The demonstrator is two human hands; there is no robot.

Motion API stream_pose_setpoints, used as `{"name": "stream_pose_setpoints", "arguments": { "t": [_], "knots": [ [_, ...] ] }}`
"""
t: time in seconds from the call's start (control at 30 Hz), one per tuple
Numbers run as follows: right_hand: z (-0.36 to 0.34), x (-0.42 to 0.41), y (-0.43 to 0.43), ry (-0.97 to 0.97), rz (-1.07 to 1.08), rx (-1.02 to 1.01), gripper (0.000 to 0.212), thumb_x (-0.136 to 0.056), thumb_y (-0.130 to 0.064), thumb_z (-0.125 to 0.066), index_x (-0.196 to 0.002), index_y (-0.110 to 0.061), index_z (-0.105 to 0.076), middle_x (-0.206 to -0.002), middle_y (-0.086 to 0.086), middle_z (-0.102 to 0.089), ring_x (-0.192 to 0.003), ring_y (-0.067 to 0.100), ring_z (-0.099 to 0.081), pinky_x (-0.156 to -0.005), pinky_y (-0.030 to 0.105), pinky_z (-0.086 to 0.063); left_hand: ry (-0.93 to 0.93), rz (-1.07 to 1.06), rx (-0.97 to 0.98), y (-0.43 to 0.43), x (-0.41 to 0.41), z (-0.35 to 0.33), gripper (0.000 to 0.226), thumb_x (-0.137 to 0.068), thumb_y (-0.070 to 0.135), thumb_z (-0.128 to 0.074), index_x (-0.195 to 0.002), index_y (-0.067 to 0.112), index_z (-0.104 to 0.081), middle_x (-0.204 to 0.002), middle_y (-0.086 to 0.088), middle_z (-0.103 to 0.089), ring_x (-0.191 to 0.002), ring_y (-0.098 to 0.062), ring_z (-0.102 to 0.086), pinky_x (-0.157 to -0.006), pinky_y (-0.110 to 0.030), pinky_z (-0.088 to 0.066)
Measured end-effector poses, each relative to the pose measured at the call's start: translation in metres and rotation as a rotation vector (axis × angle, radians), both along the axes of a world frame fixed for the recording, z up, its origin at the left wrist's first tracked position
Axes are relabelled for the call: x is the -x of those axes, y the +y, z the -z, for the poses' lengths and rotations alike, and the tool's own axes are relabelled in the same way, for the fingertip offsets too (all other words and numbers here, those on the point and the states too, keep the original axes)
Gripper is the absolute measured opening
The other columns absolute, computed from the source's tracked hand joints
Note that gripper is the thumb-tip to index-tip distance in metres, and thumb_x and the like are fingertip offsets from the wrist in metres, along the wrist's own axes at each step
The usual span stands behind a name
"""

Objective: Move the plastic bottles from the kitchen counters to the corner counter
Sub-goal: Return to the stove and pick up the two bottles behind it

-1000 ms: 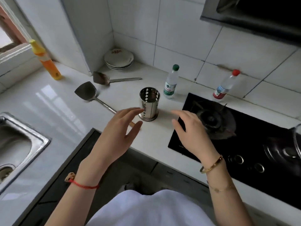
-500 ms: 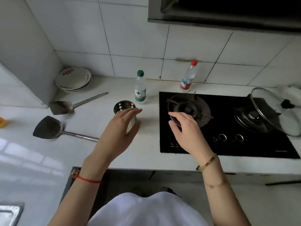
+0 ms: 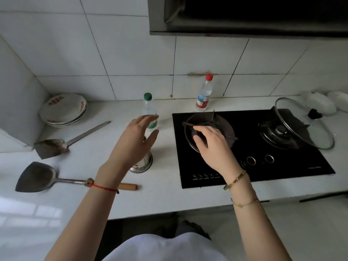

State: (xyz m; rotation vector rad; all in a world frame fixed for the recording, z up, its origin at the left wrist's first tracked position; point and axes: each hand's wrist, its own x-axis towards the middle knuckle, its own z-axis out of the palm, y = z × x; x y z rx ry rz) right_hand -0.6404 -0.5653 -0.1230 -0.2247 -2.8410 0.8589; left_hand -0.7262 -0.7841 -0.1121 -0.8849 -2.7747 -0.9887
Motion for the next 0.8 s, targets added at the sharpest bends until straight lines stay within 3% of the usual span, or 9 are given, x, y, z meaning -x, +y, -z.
{"name": "stream_pose_setpoints", "arguments": {
  "t": [0.1,0.33,0.57,0.8],
  "knots": [
    [0.002,0.023,0.012,-0.003,-0.009,-0.023,0.038,-0.096,-0.028,-0.046,-0.131,-0.015,-0.051,-0.131,0.001,-0.056,-0.126,0.019,-0.046,-0.107,0.031,-0.035,0.029,-0.032,0.013,0.013,0.035,0.006,0.042,-0.091,0.023,-0.056,-0.132,0.018,-0.051,-0.133,-0.003,-0.056,-0.118,-0.022,-0.053,-0.096,-0.022,-0.037],
    [0.005,0.085,0.048,-0.024,-0.047,-0.043,0.037,-0.096,-0.026,-0.046,-0.130,-0.014,-0.051,-0.133,0.003,-0.055,-0.125,0.021,-0.046,-0.103,0.028,-0.035,0.016,-0.138,0.130,0.046,0.118,0.031,0.043,-0.089,0.017,-0.057,-0.131,0.012,-0.051,-0.136,-0.009,-0.052,-0.124,-0.032,-0.043,-0.105,-0.036,-0.035],
    [0.010,0.165,0.103,-0.019,-0.036,-0.061,0.036,-0.097,-0.024,-0.043,-0.128,-0.009,-0.053,-0.130,0.009,-0.056,-0.122,0.027,-0.049,-0.104,0.041,-0.042,-0.073,-0.257,0.344,0.072,0.167,0.043,0.050,-0.087,0.014,-0.057,-0.135,0.013,-0.047,-0.143,-0.013,-0.042,-0.128,-0.038,-0.035,-0.102,-0.049,-0.038],
    [0.023,0.227,0.153,-0.026,0.009,-0.118,0.036,-0.095,-0.022,-0.043,-0.127,-0.007,-0.053,-0.131,0.013,-0.054,-0.121,0.034,-0.047,-0.101,0.043,-0.041,-0.109,-0.338,0.323,0.092,0.194,0.046,0.050,-0.078,-0.011,-0.046,-0.119,0.011,-0.063,-0.116,-0.013,-0.060,-0.108,-0.038,-0.047,-0.086,-0.036,-0.043]
  ]
}}
